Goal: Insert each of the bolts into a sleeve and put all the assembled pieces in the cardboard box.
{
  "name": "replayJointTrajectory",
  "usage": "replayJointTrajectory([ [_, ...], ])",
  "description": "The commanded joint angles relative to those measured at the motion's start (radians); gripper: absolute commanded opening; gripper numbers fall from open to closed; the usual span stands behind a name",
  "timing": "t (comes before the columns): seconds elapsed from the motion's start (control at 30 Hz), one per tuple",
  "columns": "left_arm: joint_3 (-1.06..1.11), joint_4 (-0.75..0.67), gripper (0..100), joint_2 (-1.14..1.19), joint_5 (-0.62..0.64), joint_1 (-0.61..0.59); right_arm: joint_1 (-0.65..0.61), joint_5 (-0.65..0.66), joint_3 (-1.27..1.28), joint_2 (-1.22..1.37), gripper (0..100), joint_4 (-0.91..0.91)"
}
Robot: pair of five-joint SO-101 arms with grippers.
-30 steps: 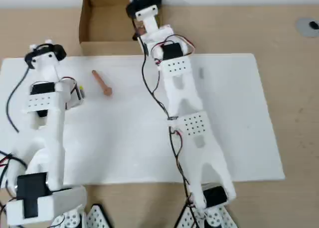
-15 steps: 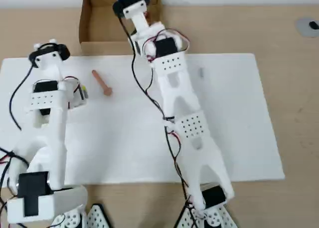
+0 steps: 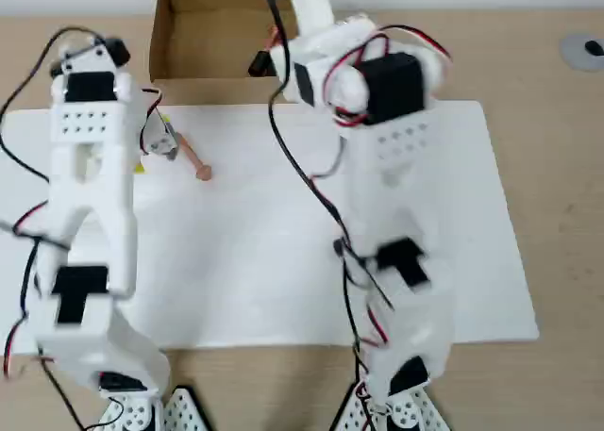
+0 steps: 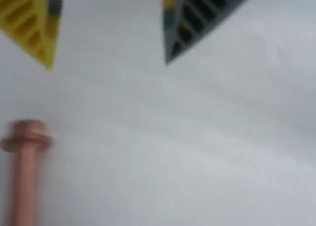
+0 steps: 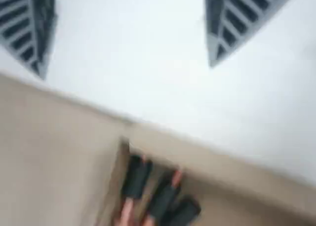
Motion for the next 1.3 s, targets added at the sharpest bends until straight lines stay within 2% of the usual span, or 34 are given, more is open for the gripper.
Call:
replayJointTrajectory([
  [0.0, -0.087, 0.035, 16, 0.159, 0.029, 0.005, 0.022, -0.006, 0.473, -0.326, 24.9, 0.014],
  [0.13, -0.181, 0.037, 16, 0.294, 0.028, 0.005, 0.025, 0.008, 0.967, -0.596, 24.9, 0.012],
  [0.2, -0.252, 0.037, 16, 0.323, 0.034, 0.008, 0.025, 0.066, 1.159, -0.708, 24.9, 0.012],
  [0.3, -0.356, 0.049, 16, 0.328, 0.06, 0.011, 0.036, 0.149, 1.365, -0.84, 24.9, 0.011],
  [0.43, -0.499, 0.092, 16, 0.328, 0.132, 0.006, 0.084, 0.196, 1.534, -0.949, 24.9, 0.005],
  [0.53, -0.555, 0.115, 16, 0.335, 0.189, 0.021, 0.128, 0.201, 1.593, -0.975, 24.9, -0.017],
  [0.67, -0.523, 0.106, 16, 0.337, 0.256, 0.063, 0.189, 0.201, 1.629, -0.972, 24.9, -0.049],
  [0.93, -0.496, 0.02, 16, 0.338, 0.325, 0.115, 0.202, 0.201, 1.675, -0.975, 24.9, -0.08],
  [1.07, -0.494, 0.017, 16, 0.351, 0.333, 0.115, 0.202, 0.201, 1.676, -0.977, 24.9, -0.08],
  [1.27, -0.496, 0.025, 16, 0.49, 0.33, 0.115, 0.202, 0.201, 1.676, -0.978, 24.9, -0.078],
])
